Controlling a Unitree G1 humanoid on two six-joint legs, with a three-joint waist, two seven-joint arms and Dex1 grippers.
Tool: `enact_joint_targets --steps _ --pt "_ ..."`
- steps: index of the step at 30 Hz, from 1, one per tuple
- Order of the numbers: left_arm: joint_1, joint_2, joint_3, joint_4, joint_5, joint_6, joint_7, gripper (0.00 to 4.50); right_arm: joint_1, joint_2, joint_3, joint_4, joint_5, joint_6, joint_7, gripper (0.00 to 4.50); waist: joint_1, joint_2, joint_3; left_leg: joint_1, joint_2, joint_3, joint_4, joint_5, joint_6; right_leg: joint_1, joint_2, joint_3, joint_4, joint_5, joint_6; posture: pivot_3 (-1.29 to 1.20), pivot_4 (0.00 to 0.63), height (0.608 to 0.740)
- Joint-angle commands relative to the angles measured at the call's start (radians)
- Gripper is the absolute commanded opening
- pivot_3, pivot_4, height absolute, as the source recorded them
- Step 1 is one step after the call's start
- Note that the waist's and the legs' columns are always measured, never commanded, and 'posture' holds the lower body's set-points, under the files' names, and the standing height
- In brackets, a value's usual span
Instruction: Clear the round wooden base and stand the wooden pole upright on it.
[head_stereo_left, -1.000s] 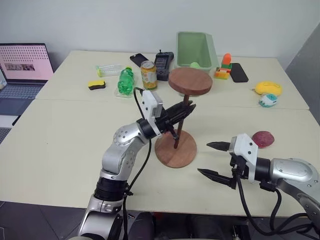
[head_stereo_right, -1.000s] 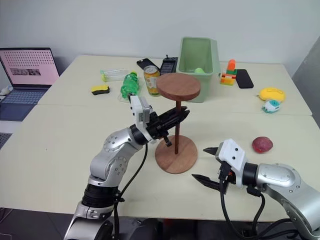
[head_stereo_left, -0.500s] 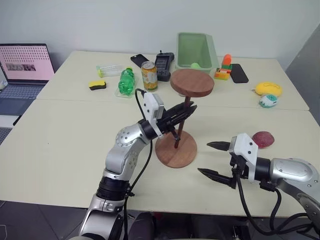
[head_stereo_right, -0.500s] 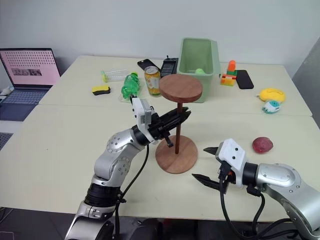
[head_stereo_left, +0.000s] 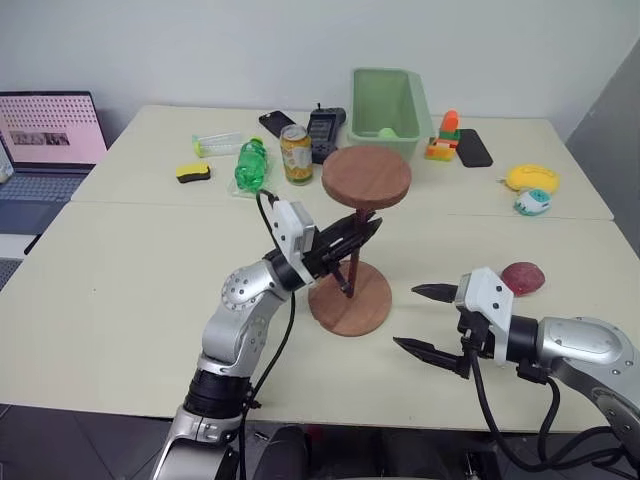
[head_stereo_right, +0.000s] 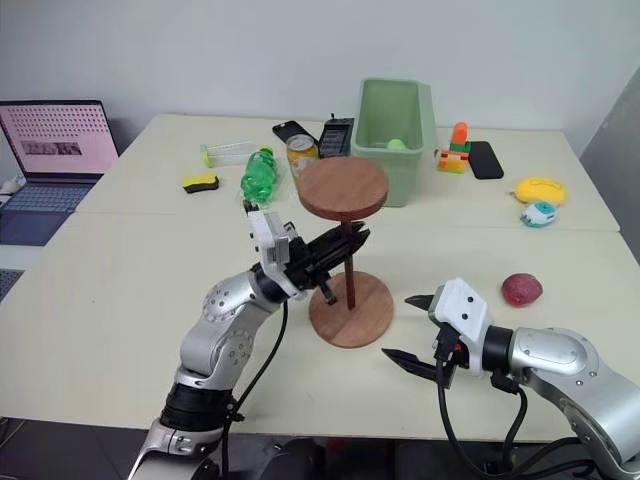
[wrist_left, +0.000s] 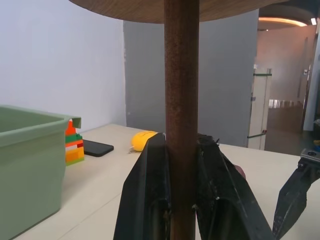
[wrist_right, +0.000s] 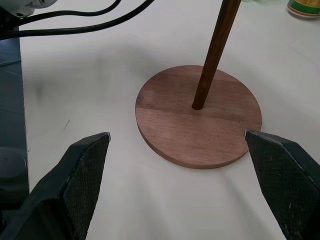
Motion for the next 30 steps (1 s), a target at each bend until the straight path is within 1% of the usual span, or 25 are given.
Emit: enact_joint_targets --steps 1,5,7,12,16,17,18,19,21,22,24,25,29,30 --pt "0.061 0.047 0.004 0.058 0.046 0.019 0.008 0.25 -0.018 0.001 -0.008 -0.035 0.001 -0.006 -0.003 4.50 0.000 0.000 -0.001 0.000 0.000 0.000 0.000 0.000 0.000 0.000 0.000 0.000 0.000 0.000 0.000 0.00 0.150 0.740" --pt "0.064 0.067 -0.005 0.097 0.074 0.013 0.018 0.25 -0.017 0.006 -0.006 -0.031 0.000 -0.003 -0.010 4.50 -0.001 0.000 -0.005 0.002 0.000 0.000 -0.001 0.000 0.000 0.002 0.000 0.000 0.000 0.000 0.000 0.00 0.150 0.740" --pt "0.060 0.073 -0.010 0.108 0.075 0.022 0.020 0.25 -0.017 0.007 -0.005 -0.030 -0.003 -0.002 -0.013 4.50 -0.001 0.001 -0.008 0.006 0.000 0.001 -0.002 0.000 0.000 0.004 0.001 0.000 -0.001 0.000 0.000 0.00 0.150 0.740" --pt "0.053 0.079 -0.017 0.101 0.066 0.035 0.027 0.25 -0.020 0.011 -0.007 -0.029 0.000 0.001 -0.017 4.50 -0.004 0.003 -0.011 0.013 0.001 0.000 -0.005 0.000 0.001 0.013 0.002 0.000 -0.006 0.000 0.000 0.00 0.150 0.740" --pt "0.052 0.086 -0.013 0.096 0.064 0.040 0.032 0.25 -0.025 0.015 -0.004 -0.029 -0.001 0.004 -0.019 4.50 -0.004 0.003 -0.013 0.015 0.001 0.000 -0.008 0.000 0.001 0.015 0.002 0.000 -0.008 0.000 0.000 0.00 0.150 0.740" --pt "0.050 0.088 -0.009 0.095 0.067 0.043 0.041 0.60 -0.025 0.015 -0.005 -0.029 -0.001 0.005 -0.019 4.50 -0.004 0.004 -0.014 0.015 0.001 0.000 -0.008 0.000 0.001 0.016 0.002 0.000 -0.009 0.000 0.000 0.00 0.150 0.740" --pt "0.047 0.093 -0.009 0.095 0.072 0.037 0.038 0.60 -0.026 0.016 -0.005 -0.029 0.000 0.005 -0.019 4.50 -0.004 0.004 -0.014 0.016 0.001 0.000 -0.009 0.000 0.001 0.016 0.002 0.000 -0.009 0.000 0.000 0.00 0.150 0.740" --pt "0.045 0.098 -0.010 0.093 0.073 0.038 0.034 0.96 -0.027 0.016 -0.004 -0.029 0.001 0.005 -0.020 4.50 -0.004 0.004 -0.014 0.017 0.001 0.000 -0.010 0.000 0.001 0.016 0.002 0.000 -0.010 0.000 0.000 0.00 0.150 0.740" --pt "0.040 0.114 -0.022 0.087 0.083 0.023 0.013 1.39 -0.028 0.017 -0.004 -0.028 0.002 0.006 -0.021 4.50 -0.005 0.005 -0.013 0.021 0.000 0.001 -0.014 0.000 0.001 0.020 0.002 0.001 -0.013 0.000 0.000 0.00 0.150 0.740" --pt "0.038 0.118 -0.026 0.079 0.085 0.016 0.006 1.58 -0.028 0.017 -0.004 -0.028 0.002 0.005 -0.021 4.50 -0.005 0.005 -0.013 0.021 0.000 0.001 -0.014 0.000 0.001 0.019 0.002 0.001 -0.013 0.000 0.000 0.00 0.150 0.740" --pt "0.033 0.127 -0.034 0.048 0.076 0.030 -0.016 2.05 -0.028 0.018 -0.004 -0.030 0.004 0.008 -0.024 4.50 -0.002 0.004 -0.012 0.015 0.000 -0.001 -0.014 0.000 0.001 0.015 0.002 0.000 -0.015 0.000 0.000 0.00 0.150 0.740" --pt "0.031 0.131 -0.039 0.036 0.075 0.038 -0.024 2.32 -0.028 0.019 -0.004 -0.031 0.005 0.009 -0.025 4.50 0.002 0.003 -0.011 0.009 0.001 -0.002 -0.014 0.000 0.000 0.010 0.001 -0.001 -0.015 0.000 0.000 0.00 0.150 0.740" --pt "0.027 0.150 -0.055 0.006 0.078 0.051 -0.061 3.11 -0.029 0.023 -0.001 -0.030 0.003 0.012 -0.029 4.50 0.012 0.004 -0.011 -0.002 0.003 -0.002 -0.012 0.001 -0.001 -0.001 -0.002 -0.001 -0.015 0.000 0.001 0.00 0.150 0.740" --pt "0.025 0.155 -0.057 -0.004 0.074 0.061 -0.070 3.11 -0.028 0.024 0.000 -0.028 0.001 0.011 -0.030 4.50 0.012 0.003 -0.011 -0.003 0.003 -0.001 -0.012 0.001 -0.002 -0.002 -0.002 -0.001 -0.015 0.000 0.001 0.00 0.150 0.740"
